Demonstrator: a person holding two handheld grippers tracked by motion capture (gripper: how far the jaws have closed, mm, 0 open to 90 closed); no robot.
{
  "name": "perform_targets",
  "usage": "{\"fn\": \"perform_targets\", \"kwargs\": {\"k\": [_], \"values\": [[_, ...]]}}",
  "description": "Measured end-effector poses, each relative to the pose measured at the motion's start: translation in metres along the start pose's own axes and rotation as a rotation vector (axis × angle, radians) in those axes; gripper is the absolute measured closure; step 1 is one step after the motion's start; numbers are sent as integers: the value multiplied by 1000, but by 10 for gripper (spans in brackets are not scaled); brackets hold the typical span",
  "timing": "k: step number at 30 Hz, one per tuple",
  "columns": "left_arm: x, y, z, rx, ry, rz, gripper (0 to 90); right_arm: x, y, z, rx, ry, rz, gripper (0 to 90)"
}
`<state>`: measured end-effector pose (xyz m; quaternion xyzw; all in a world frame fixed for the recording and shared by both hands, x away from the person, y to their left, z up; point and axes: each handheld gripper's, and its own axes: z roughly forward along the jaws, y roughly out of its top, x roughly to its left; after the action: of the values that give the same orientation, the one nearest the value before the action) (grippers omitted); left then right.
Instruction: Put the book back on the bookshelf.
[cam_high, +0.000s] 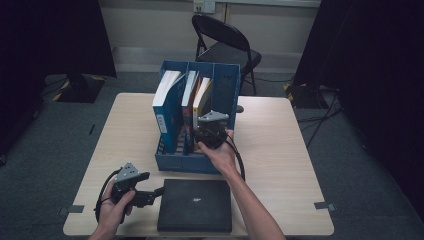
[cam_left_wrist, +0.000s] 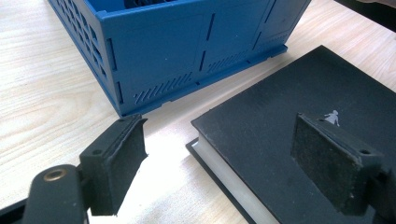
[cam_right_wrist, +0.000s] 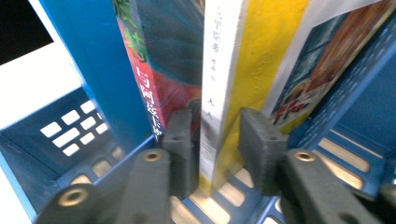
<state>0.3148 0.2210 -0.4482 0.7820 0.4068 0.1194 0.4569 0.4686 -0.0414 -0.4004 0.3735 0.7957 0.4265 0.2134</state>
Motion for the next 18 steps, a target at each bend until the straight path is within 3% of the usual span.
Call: {"fn": "perform_targets", "kwargs": {"k": [5,10,18], "values": [[-1,0,1,1,0,2,175,-4,3,3,2,11,20,714],[1,0,-1,2,1,0,175,-2,9,7,13,9,-3,722],[0,0,0,2,1,0,175,-3,3,8,31,12,-19,747]]}}
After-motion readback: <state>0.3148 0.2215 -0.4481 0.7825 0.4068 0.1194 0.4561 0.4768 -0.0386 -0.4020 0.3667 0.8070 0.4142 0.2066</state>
